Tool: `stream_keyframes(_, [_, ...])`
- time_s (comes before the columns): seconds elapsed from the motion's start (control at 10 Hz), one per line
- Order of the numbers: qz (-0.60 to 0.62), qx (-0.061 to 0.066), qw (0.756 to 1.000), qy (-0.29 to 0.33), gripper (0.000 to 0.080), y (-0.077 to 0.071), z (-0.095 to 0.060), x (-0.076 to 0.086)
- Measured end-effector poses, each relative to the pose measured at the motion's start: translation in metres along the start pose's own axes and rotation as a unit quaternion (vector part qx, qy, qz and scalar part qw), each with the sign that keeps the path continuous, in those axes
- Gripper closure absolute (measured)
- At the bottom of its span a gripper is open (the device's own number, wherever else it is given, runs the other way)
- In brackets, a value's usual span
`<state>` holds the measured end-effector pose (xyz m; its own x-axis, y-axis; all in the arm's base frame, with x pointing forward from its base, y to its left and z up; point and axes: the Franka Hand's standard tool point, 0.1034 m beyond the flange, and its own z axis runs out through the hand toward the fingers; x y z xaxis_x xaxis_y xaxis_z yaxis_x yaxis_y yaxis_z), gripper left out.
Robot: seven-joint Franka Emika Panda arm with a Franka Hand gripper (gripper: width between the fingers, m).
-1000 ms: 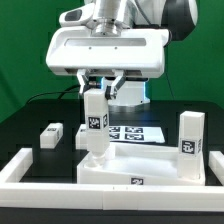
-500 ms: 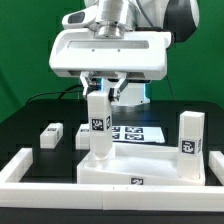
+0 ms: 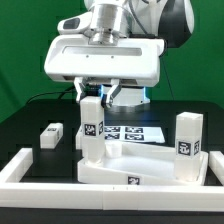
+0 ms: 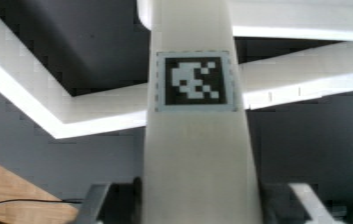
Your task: Assemble desk
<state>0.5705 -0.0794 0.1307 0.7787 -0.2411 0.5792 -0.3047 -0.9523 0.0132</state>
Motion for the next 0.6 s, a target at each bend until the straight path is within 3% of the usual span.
stream_keyframes(0.6, [-0.009, 0.000, 1.000, 0.011, 0.0509, -0.013, 0.007, -0.004])
